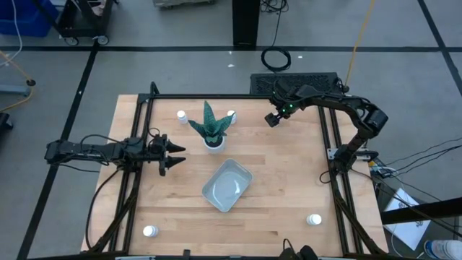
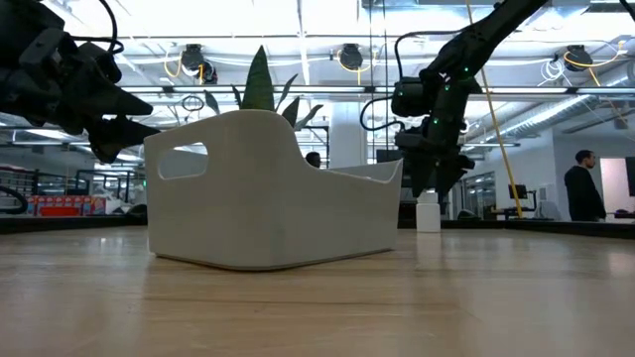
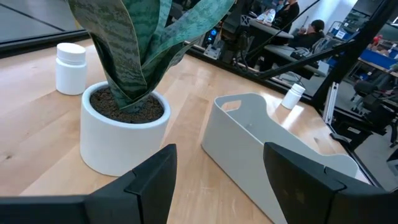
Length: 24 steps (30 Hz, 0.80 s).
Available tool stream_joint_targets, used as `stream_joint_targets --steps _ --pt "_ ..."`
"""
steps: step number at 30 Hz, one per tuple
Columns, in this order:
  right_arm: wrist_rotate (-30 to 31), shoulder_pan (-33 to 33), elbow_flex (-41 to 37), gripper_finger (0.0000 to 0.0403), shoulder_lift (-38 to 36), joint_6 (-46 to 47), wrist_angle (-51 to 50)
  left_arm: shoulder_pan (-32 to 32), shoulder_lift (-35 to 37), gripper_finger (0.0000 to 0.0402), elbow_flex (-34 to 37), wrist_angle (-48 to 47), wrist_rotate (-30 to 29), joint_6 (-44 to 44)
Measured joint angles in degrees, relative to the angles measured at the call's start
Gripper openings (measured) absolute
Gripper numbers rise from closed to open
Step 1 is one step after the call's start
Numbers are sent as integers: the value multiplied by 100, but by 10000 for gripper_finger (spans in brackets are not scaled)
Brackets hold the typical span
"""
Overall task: Pick and place pill bottles into a basket
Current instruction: Put the white medicine bottle into the gray bin
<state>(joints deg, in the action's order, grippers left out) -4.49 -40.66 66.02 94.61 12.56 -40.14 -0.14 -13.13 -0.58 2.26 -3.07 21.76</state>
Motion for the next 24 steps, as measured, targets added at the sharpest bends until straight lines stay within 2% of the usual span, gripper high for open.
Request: stream_joint_targets --steps 4,16,24 --pt "-4 -44 0 289 0 -22 2 0 0 246 0 2 2 9" --pt "-26 -61 0 149 -4 -133 -56 0 0 246 0 12 4 122" --pt "-156 82 -2 148 -287 -40 -115 0 0 246 0 13 6 120"
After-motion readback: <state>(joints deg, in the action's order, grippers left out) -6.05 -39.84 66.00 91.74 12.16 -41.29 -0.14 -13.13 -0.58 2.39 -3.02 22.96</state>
